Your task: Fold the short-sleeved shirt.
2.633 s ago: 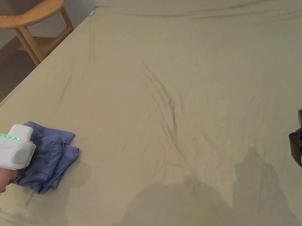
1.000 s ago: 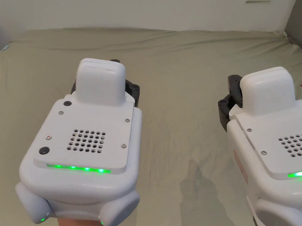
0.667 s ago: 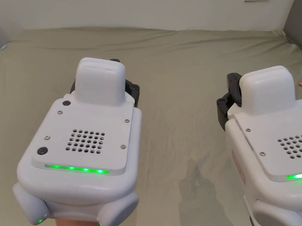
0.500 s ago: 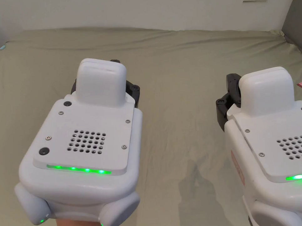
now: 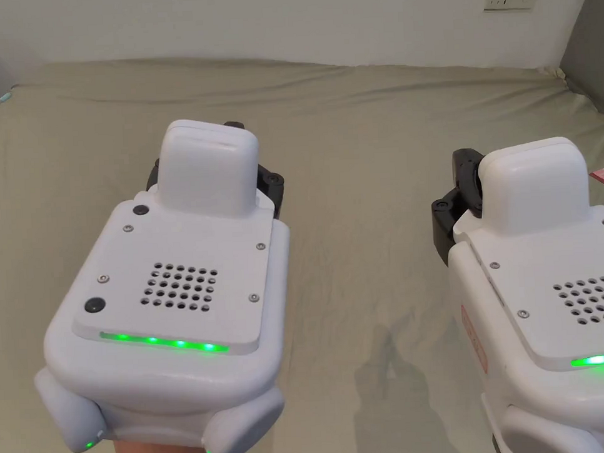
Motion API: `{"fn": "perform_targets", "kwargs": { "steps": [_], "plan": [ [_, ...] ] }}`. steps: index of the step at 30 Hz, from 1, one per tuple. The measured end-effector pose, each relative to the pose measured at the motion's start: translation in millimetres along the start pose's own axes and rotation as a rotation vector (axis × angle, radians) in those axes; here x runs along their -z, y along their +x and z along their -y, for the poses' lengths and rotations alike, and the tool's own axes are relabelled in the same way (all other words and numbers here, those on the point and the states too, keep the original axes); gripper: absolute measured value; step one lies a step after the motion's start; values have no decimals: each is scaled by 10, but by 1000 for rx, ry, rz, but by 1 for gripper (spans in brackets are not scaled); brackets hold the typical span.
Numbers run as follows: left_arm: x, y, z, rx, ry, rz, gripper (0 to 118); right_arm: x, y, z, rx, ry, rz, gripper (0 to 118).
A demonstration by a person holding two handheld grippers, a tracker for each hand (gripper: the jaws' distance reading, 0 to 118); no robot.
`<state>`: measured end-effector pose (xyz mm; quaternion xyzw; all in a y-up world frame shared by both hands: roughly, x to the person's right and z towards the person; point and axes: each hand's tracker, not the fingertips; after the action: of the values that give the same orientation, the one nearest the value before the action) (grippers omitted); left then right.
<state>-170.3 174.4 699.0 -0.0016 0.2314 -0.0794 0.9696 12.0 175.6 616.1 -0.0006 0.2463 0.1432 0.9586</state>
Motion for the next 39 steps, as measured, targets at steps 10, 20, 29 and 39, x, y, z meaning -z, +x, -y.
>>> {"fn": "perform_targets", "kwargs": {
  "steps": [10,20,29,39],
  "plan": [
    [8,1,34,3,-8,0,0,13,17,-27,-6,14,14,33],
    [59,-39,80,9,-31,8,117,64,32,-26,1,12,17,114],
    [23,-34,62,-1,-22,-2,118,119,103,-286,226,-227,125,114],
    [-2,-17,49,-9,-14,4,118,78,181,-347,213,-284,63,114]
  ]
}}
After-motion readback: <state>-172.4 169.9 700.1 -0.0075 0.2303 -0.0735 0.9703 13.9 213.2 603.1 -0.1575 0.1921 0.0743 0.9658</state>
